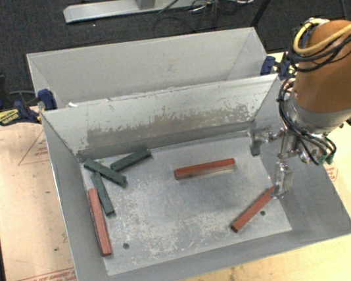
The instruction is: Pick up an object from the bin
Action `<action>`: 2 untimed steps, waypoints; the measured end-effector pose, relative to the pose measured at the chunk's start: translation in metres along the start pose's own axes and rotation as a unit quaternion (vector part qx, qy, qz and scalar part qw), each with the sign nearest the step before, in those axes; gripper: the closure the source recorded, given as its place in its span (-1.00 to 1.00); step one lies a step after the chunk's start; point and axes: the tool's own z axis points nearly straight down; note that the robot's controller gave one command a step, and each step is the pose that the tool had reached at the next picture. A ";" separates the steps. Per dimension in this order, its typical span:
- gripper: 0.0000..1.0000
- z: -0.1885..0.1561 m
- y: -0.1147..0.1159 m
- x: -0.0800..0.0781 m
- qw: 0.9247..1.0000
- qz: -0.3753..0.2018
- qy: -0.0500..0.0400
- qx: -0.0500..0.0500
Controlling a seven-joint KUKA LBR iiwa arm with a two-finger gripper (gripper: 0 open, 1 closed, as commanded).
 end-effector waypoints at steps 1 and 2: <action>-1.00 0.145 0.014 0.038 1.000 0.008 0.002 -0.001; 1.00 0.142 0.014 0.036 1.000 0.007 0.000 -0.001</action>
Offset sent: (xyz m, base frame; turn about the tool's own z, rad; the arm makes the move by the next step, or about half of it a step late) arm -0.0363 0.0126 -0.1410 0.0154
